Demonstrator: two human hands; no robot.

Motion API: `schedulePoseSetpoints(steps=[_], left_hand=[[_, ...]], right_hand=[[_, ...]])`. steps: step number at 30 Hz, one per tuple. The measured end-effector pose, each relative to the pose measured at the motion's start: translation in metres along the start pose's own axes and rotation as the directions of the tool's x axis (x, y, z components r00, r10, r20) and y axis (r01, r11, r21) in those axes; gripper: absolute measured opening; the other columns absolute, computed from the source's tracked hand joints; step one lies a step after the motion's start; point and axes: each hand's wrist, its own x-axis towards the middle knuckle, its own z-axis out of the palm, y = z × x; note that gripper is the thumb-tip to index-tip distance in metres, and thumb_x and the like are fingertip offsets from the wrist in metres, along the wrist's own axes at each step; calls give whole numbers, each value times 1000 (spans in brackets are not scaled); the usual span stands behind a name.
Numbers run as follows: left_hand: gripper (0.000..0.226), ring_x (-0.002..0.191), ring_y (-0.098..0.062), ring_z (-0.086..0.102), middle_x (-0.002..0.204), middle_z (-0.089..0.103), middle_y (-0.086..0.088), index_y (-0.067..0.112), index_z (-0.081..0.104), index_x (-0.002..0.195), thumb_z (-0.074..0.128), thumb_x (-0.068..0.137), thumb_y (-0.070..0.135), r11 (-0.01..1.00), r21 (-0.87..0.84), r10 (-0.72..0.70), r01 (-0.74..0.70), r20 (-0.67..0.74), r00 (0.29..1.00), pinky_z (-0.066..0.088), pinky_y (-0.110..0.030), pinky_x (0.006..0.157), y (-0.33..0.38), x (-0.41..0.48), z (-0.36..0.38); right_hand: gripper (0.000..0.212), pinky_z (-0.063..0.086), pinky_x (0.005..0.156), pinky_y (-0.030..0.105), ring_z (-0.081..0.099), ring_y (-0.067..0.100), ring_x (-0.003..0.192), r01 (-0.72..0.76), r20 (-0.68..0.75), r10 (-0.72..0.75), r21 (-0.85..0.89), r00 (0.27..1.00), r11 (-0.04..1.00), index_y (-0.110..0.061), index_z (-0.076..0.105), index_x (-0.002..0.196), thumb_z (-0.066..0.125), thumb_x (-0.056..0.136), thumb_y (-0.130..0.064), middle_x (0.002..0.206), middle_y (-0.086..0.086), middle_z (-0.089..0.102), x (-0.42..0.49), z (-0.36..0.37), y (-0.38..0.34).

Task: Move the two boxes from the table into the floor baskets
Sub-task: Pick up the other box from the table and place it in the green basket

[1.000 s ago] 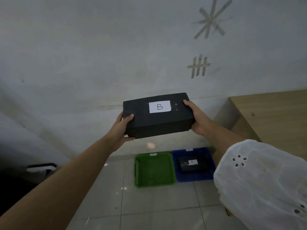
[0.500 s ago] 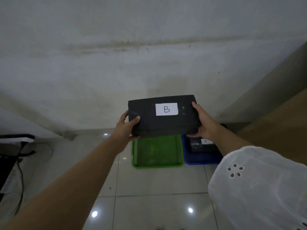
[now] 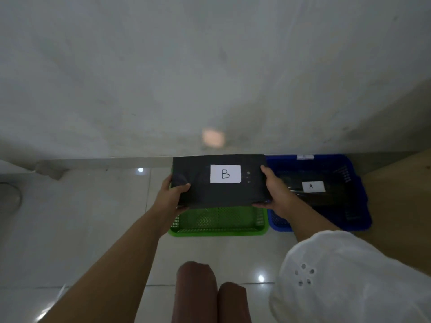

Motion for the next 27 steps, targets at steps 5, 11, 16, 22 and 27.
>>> schedulePoseSetpoints(steps=[5,11,16,22,27], left_hand=[[56,115,-24,46,139,45,-6,32,38,137,56,86,16,996,58,-70,69,21,997,43,-41,84,-25,41,-2],[63,127,-28,41,144,41,-4,35,32,140,58,84,19,986,102,-130,128,5,992,36,-41,88,-46,79,-8],[57,126,-29,44,143,42,-5,29,37,139,56,87,15,986,62,-155,154,15,988,36,-42,101,-66,102,-13],[44,121,-28,46,142,41,-11,15,43,136,44,93,5,981,-85,-165,175,110,980,44,-39,96,-81,122,-17],[41,104,-25,50,124,48,-10,12,44,134,42,93,3,981,-76,-171,179,107,980,50,-34,74,-97,138,-16]], right_hand=[[37,52,78,47,57,25,89,-13,-70,15,36,997,999,-20,50,118,45,92,-45,109,8,56,45,7,20],[40,52,75,47,55,31,106,-25,-81,27,20,996,999,-22,46,130,44,94,-40,131,12,51,84,21,32],[43,50,87,52,52,36,114,-47,-118,52,42,992,998,-21,44,133,42,94,-38,136,16,49,120,32,44],[46,47,83,49,50,35,116,-87,-142,94,50,985,995,-16,43,133,42,93,-40,135,17,48,152,40,63],[44,45,76,45,50,34,113,-79,-133,81,18,988,997,-18,43,132,38,94,-39,136,16,48,173,43,79]])
